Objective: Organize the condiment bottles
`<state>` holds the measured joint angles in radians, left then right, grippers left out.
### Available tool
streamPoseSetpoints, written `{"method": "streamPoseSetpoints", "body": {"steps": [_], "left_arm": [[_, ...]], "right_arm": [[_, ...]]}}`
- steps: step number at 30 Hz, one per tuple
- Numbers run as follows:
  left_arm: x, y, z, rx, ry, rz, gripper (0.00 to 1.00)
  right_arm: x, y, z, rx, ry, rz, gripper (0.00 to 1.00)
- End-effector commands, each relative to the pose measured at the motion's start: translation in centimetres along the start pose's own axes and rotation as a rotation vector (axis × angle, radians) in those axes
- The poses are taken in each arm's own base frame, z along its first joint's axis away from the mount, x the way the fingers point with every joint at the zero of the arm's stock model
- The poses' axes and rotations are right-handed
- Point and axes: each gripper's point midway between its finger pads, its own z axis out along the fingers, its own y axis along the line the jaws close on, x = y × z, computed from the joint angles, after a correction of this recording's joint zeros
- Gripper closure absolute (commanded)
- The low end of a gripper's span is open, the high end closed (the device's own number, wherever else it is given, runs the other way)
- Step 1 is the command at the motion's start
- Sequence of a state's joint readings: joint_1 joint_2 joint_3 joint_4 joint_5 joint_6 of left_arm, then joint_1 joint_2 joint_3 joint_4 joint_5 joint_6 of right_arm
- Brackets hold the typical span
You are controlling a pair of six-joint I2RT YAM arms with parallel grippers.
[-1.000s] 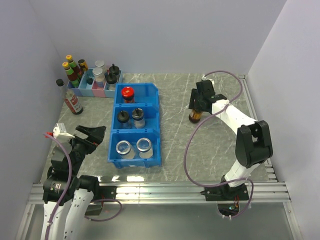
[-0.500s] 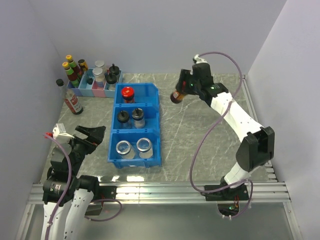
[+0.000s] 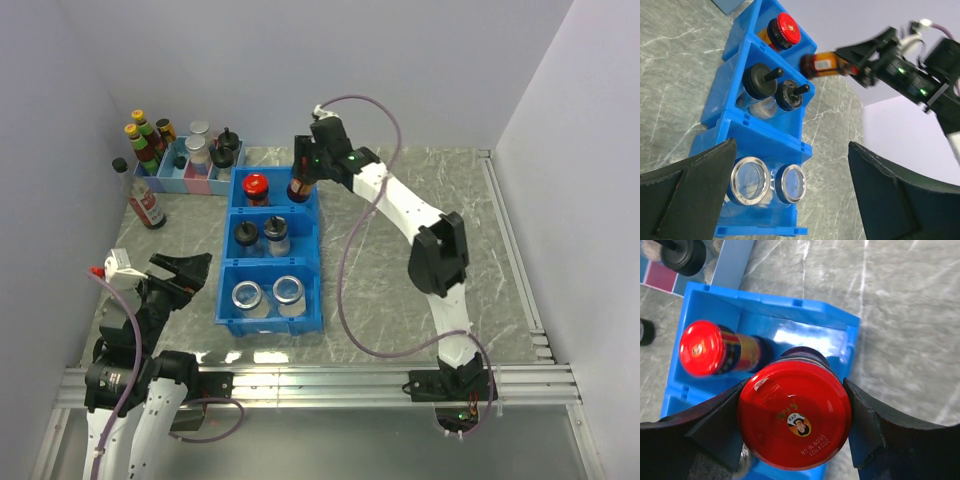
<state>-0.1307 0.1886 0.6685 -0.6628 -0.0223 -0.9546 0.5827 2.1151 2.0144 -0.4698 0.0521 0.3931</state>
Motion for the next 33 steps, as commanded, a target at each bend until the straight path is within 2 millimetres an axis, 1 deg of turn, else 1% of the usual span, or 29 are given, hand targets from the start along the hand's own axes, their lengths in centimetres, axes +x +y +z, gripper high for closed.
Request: {"method": "streamPoseSetpoints", "body": {"steps": [1, 2, 3, 4, 5, 6, 7, 8, 10, 12, 15, 21, 23, 24, 25, 26, 27, 30, 31, 32, 33], "left_arm": [[-0.3, -1.3, -0.6, 0.059, -0.006, -0.010, 0.01], [-0.2, -1.2, -0.6, 0.059, -0.006, -0.010, 0.01], [-0.2, -1.2, -0.6, 0.058, -0.004, -0.010, 0.01], [-0.2, -1.1, -0.6, 0.056, -0.005, -0.010, 0.01], [-0.2, -1.1, -0.6, 0.057, -0.005, -0.009, 0.01], [-0.1, -1.1, -0.6, 0.058, -0.004, -0.009, 0.01], [-0.1, -1.1, -0.6, 0.058, -0.002, -0.009, 0.01], [-0.1, -1.0, -0.6, 0.057, -0.003, -0.009, 0.01], [0.0, -1.0, -0.6, 0.059, -0.003, -0.010, 0.01], [0.0, -1.1, -0.6, 0.062, -0.001, -0.011, 0.01], [0.1, -0.9, -0.4, 0.060, 0.000, -0.013, 0.01], [0.2, -0.8, -0.3, 0.057, 0.002, -0.012, 0.00], [0.2, -0.8, -0.3, 0.059, 0.001, -0.014, 0.01], [0.2, -0.9, -0.3, 0.061, 0.002, -0.014, 0.01], [0.3, -0.8, -0.2, 0.058, 0.004, -0.015, 0.01], [0.3, -0.8, -0.2, 0.059, 0.003, -0.016, 0.01], [0.3, -0.8, -0.2, 0.058, 0.006, -0.017, 0.01], [0.4, -0.7, -0.1, 0.055, 0.006, -0.020, 0.01], [0.4, -0.7, -0.1, 0.052, 0.008, -0.020, 0.01], [0.4, -0.7, -0.1, 0.052, 0.006, -0.020, 0.01], [0.4, -0.6, -0.1, 0.050, 0.006, -0.019, 0.01]], "right_arm": [[-7.4, 4.1, -2.0, -0.066, -0.200, -0.007, 1.00], [-6.1, 4.8, -0.7, -0.063, -0.178, -0.025, 1.00], [-5.8, 5.1, -0.2, -0.060, -0.175, -0.032, 1.00], [-6.1, 5.6, -0.2, -0.069, -0.186, -0.039, 1.00], [-5.1, 6.1, 0.9, -0.069, -0.169, -0.052, 1.00], [-5.4, 6.4, 0.9, -0.057, -0.182, -0.054, 1.00], [-5.0, 6.5, 1.4, -0.050, -0.178, -0.067, 1.00], [-4.0, 6.8, 2.3, -0.043, -0.164, -0.079, 1.00], [-3.4, 6.7, 2.9, -0.018, -0.166, -0.097, 1.00], [-2.4, 7.1, 3.8, -0.017, -0.157, -0.117, 1.00], [-1.6, 7.1, 4.5, 0.002, -0.151, -0.134, 1.00], [-1.5, 6.9, 4.6, 0.040, -0.169, -0.159, 0.99], [-1.6, 6.9, 4.5, 0.046, -0.172, -0.167, 0.92], [-1.4, 6.9, 4.7, 0.048, -0.169, -0.173, 0.77], [-1.3, 6.8, 4.7, 0.050, -0.167, -0.177, 0.65], [-1.3, 6.7, 4.8, 0.052, -0.164, -0.179, 0.42], [-1.2, 6.7, 4.8, 0.056, -0.164, -0.181, 0.33], [-1.3, 6.7, 4.6, 0.051, -0.167, -0.181, 0.15], [-1.3, 6.7, 4.6, 0.049, -0.166, -0.185, 0.13], [-1.7, 6.9, 4.2, 0.043, -0.175, -0.181, 0.10], [-1.9, 7.0, 4.0, 0.038, -0.184, -0.179, 0.09]]}}
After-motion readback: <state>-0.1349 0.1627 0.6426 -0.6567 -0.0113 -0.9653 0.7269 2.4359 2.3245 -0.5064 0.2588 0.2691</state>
